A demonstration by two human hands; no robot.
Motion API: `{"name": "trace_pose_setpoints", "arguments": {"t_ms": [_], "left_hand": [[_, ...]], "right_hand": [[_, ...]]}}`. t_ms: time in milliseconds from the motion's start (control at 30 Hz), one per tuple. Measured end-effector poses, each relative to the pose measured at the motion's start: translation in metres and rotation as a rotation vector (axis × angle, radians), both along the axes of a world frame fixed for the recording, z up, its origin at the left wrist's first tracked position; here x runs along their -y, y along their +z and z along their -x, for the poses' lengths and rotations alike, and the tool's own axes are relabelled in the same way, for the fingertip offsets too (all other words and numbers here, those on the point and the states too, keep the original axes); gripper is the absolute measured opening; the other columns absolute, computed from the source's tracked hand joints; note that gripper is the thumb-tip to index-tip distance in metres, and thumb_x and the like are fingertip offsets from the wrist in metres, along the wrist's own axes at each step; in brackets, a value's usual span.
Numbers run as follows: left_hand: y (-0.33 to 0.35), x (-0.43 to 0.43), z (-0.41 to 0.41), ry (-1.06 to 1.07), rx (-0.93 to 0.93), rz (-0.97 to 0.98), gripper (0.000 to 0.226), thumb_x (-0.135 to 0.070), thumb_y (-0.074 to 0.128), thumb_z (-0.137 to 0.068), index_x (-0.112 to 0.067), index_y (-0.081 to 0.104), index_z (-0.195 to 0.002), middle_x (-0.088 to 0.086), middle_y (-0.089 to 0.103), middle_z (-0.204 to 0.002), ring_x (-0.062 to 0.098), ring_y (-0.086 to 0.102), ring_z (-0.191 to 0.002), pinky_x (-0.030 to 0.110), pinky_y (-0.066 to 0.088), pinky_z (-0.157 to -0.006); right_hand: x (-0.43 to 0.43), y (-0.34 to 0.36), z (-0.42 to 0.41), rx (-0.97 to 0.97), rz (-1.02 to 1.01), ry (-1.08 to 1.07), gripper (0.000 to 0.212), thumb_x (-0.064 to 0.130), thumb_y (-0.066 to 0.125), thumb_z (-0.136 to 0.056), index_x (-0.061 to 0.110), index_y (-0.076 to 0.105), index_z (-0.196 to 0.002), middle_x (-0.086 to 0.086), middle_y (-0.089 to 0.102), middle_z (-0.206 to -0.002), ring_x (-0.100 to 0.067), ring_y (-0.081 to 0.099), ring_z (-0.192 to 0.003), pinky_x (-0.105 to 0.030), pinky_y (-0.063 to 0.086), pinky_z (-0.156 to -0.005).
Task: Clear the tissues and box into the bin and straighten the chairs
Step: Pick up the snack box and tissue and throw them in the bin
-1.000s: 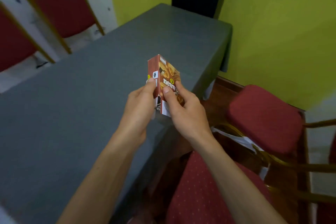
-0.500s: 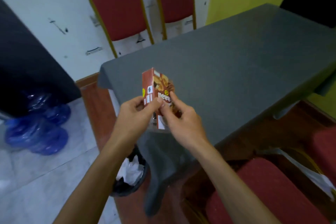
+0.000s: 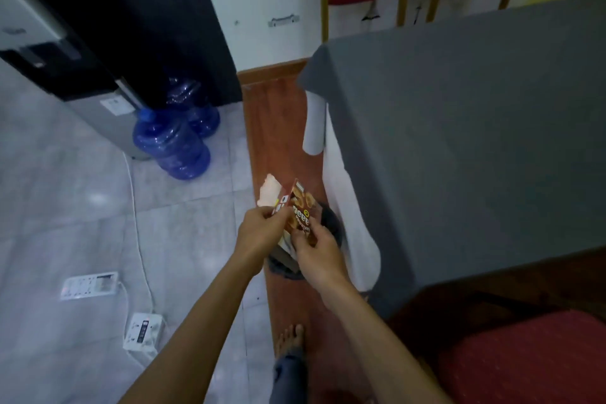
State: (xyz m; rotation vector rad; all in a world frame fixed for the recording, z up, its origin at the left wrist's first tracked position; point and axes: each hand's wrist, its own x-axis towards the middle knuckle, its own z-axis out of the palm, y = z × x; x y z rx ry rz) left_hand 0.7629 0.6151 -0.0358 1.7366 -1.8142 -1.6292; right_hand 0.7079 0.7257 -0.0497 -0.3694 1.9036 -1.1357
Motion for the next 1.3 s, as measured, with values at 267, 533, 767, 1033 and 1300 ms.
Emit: {"name": "trace_pose_setpoints", "arguments": {"t_ms": [267,533,767,1033,1300], "left_hand": [[-0.152,0.043,-0.009,-0.061,0.187,-0.114,0.051,-0.044,0.068,-0.082,-0.017,0.068,-0.126,0.003,0.068,-0.127,0.024,0.064,-0.114,0.039,0.052,-0.099],[-0.258,0.078,0.022,-0.268,0.244,-0.146,0.035,-0.04,0.062,-0.09,-0.013,0.073,-0.11,0.007,0.073,-0.11,0.008,0.059,-0.072,0.022,0.046,-0.061],[-0.291,0.102,0.046,-0.41,0.311,-0.233,0.015,-0.026,0.062,-0.09,-0.017,0.062,-0.078,0.0,0.059,-0.082,0.014,0.057,-0.073,0.027,0.043,-0.07],[-0.232,0.109,0.052,-0.481,0.201,-0.19,0.047,-0.017,0.064,-0.09,-0.013,0.061,-0.137,0.006,0.058,-0.144,0.023,0.054,-0.129,0.029,0.043,-0.106],[-0.067,0.073,0.024,-0.228,-0.034,-0.099,0.025,-0.013,0.063,-0.09,-0.019,0.069,-0.114,0.003,0.071,-0.099,0.009,0.065,-0.081,0.026,0.052,-0.072]], "right_hand": [[0.036,-0.124,-0.007,0.14,-0.236,-0.132,0.022,0.039,0.065,-0.089,0.037,0.074,-0.109,0.013,0.076,-0.1,-0.01,0.069,-0.09,-0.028,0.053,-0.071],[0.084,-0.228,0.023,0.245,-0.394,-0.2,0.044,0.05,0.068,-0.088,0.027,0.07,-0.125,0.002,0.072,-0.115,-0.023,0.065,-0.107,-0.045,0.053,-0.099],[0.092,-0.268,0.034,0.227,-0.492,-0.229,0.062,0.041,0.06,-0.095,0.019,0.046,-0.151,-0.011,0.045,-0.155,-0.035,0.046,-0.138,-0.043,0.037,-0.116],[0.1,-0.217,0.04,0.193,-0.385,-0.176,0.042,0.038,0.055,-0.098,0.021,0.061,-0.135,-0.005,0.066,-0.132,-0.028,0.062,-0.118,-0.043,0.049,-0.105],[0.082,-0.068,0.043,0.041,-0.211,-0.057,0.044,0.028,0.047,-0.101,0.016,0.056,-0.142,-0.007,0.061,-0.142,-0.025,0.059,-0.12,-0.037,0.047,-0.103]]}}
